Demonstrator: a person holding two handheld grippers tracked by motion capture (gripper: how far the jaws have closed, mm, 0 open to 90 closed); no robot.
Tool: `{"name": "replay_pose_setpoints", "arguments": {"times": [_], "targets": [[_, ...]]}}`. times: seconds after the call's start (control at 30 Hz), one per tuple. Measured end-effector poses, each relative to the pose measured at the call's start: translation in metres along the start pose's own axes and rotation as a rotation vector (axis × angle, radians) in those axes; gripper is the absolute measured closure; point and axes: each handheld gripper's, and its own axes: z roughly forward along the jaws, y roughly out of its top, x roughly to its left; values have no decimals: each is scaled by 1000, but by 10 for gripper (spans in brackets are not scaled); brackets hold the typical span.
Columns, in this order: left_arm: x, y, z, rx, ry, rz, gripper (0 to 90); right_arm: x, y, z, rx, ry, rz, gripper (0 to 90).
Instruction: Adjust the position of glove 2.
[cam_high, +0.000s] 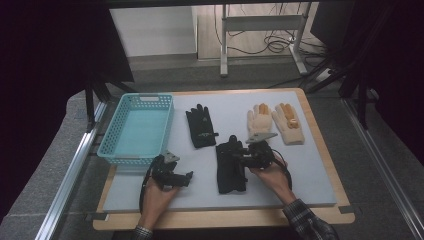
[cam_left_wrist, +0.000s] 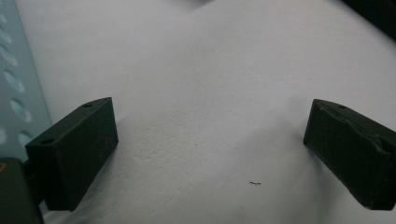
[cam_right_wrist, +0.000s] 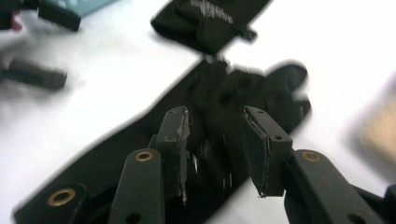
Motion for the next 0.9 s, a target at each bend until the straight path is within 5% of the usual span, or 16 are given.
{"name": "replay_pose_setpoints", "arguments": {"times": [0.17, 0.37, 0.9], "targets": [[0, 0, 0, 0, 0, 0, 33, -1, 29, 26, 1, 42, -5, 668], [0, 0, 0, 0, 0, 1, 34, -11, 57, 61, 31, 2, -16, 722], [0, 0, 0, -3, -1, -2, 33, -36, 76, 119, 104, -40, -8, 599]]}}
